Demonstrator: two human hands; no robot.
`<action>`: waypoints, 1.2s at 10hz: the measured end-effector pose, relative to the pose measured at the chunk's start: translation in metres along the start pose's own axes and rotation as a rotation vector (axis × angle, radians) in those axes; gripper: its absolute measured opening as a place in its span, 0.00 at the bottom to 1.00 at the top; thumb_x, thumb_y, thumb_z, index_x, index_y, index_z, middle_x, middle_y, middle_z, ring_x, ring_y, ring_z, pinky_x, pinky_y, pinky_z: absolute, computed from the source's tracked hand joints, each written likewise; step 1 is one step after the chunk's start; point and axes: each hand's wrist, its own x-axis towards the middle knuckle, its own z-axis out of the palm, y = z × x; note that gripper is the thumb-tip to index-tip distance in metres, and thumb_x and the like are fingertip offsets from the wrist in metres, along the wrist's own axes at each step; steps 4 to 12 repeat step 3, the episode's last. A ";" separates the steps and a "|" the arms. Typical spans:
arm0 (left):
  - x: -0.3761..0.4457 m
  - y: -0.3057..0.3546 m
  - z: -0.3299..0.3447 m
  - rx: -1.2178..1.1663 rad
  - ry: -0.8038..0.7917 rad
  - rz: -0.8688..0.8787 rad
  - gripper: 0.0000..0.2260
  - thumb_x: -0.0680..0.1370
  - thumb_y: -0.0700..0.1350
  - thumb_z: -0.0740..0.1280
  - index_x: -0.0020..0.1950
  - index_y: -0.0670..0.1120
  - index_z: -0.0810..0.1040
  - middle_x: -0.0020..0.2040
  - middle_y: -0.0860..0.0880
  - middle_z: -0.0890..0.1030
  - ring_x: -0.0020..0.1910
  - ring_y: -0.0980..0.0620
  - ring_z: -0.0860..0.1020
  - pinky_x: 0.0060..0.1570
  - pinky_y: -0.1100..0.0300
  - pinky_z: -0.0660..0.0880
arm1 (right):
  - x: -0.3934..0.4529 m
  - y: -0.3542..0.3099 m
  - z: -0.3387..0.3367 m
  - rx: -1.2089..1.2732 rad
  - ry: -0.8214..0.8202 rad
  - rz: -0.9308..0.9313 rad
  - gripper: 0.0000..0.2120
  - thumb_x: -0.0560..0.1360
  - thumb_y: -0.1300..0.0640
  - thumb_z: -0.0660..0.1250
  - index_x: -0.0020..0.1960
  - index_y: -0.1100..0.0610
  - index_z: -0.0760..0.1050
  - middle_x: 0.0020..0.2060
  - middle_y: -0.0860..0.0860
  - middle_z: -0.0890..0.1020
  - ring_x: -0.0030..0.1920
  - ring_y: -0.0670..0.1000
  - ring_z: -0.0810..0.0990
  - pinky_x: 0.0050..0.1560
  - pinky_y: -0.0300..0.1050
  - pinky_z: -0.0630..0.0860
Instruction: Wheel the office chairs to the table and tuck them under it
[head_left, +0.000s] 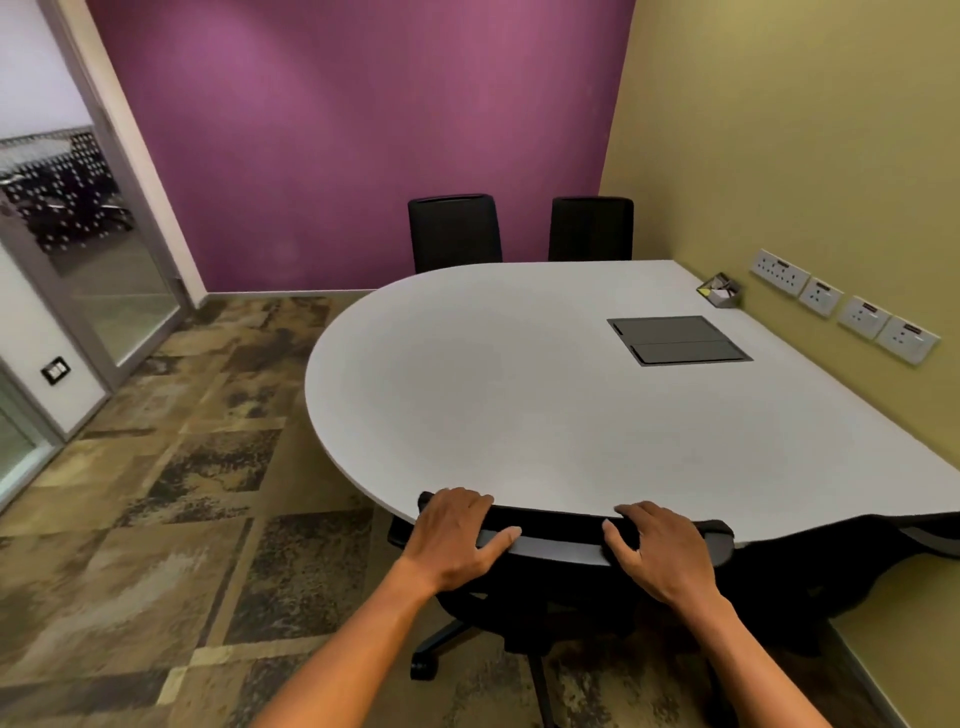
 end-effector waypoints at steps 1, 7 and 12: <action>0.000 -0.027 -0.011 -0.014 0.051 -0.041 0.33 0.79 0.69 0.53 0.72 0.46 0.72 0.68 0.47 0.77 0.68 0.48 0.73 0.71 0.53 0.66 | 0.014 -0.026 -0.001 0.101 -0.043 0.056 0.31 0.78 0.31 0.54 0.72 0.50 0.73 0.69 0.48 0.76 0.69 0.51 0.74 0.69 0.50 0.72; -0.005 -0.081 -0.049 0.007 0.162 -0.171 0.32 0.81 0.66 0.54 0.75 0.45 0.69 0.73 0.46 0.73 0.74 0.47 0.67 0.76 0.52 0.58 | 0.063 -0.116 0.001 0.246 0.022 -0.020 0.32 0.78 0.32 0.55 0.72 0.52 0.72 0.69 0.49 0.77 0.69 0.51 0.73 0.67 0.50 0.71; -0.005 -0.081 -0.049 0.007 0.162 -0.171 0.32 0.81 0.66 0.54 0.75 0.45 0.69 0.73 0.46 0.73 0.74 0.47 0.67 0.76 0.52 0.58 | 0.063 -0.116 0.001 0.246 0.022 -0.020 0.32 0.78 0.32 0.55 0.72 0.52 0.72 0.69 0.49 0.77 0.69 0.51 0.73 0.67 0.50 0.71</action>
